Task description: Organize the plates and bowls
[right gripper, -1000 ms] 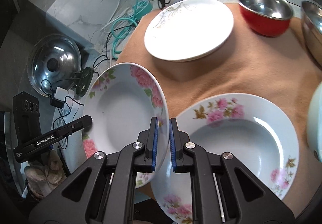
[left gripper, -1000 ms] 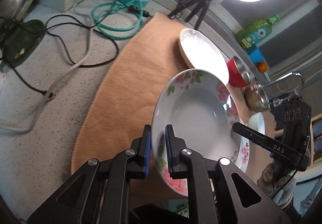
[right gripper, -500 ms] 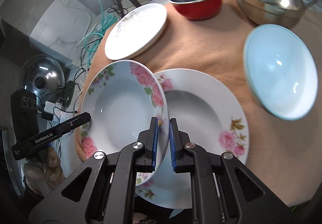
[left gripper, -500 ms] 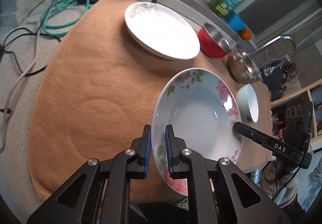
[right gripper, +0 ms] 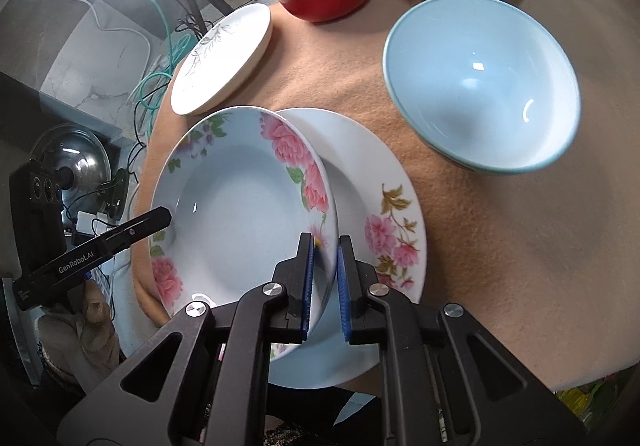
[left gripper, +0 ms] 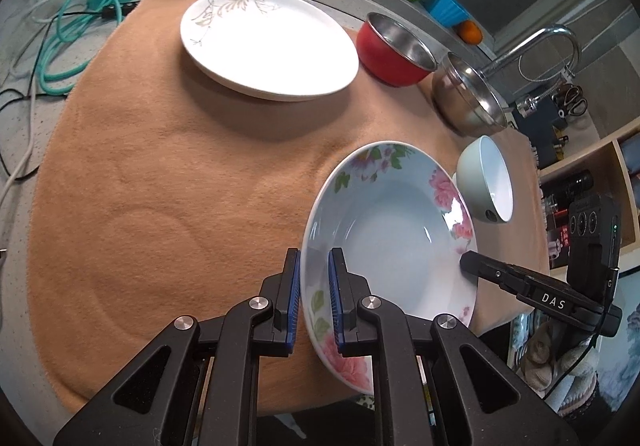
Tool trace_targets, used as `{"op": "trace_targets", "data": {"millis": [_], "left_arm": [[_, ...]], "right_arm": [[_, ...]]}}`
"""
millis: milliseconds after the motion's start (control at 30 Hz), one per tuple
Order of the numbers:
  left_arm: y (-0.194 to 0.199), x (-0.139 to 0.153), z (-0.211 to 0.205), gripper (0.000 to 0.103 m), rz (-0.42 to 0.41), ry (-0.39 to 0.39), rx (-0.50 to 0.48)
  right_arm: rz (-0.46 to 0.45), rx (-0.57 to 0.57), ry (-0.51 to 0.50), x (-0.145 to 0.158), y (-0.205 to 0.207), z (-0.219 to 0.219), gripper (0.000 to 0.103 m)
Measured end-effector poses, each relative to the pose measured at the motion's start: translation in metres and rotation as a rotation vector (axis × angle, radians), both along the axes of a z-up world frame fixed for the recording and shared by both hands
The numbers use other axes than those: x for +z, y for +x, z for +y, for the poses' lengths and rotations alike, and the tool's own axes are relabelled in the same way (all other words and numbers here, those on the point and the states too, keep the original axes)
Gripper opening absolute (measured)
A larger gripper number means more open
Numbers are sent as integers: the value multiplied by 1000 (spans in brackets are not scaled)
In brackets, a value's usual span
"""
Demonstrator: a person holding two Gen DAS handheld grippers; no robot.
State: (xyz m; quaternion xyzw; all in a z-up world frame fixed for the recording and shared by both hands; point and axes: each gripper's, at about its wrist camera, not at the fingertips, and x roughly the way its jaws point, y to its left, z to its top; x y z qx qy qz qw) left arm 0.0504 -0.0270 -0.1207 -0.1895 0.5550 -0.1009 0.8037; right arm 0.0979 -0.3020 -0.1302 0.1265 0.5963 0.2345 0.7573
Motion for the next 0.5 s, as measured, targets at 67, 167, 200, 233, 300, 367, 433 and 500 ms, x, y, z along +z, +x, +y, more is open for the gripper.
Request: {"op": "trace_targets", "data": {"millis": [67,167,200,233,300,367,433,500], "left_arm": [[1,-2,-3,12,4,4,-6],[3,-4,-7,12,11,13,-15],[3,-5,-9,12,13,16,-17],[4,-6,-9,12,15,18,-19],[5,-8,-10,12,19,21,-21],[5,-9,-11,12,24,25,-23],[5,-9,-12,12,23,30,-26],[7,-9,-13,12,22,34,-27]], "right_arm": [[4,-4,-2,-1,-1,-3,12],[10,-10,-3,-3,-2,-6,12],[11,-10,-3,-4,-2,-7,12],[12,-11,-3,-4,-3,-8,12],[15,-12,-4,-5,-3,-10,12],[17,-12,-4,-5,-4,-11,12],[19,-13,-5,-6,-4,-11,12],[21,-14,-4,-7,-4,-13,12]]}}
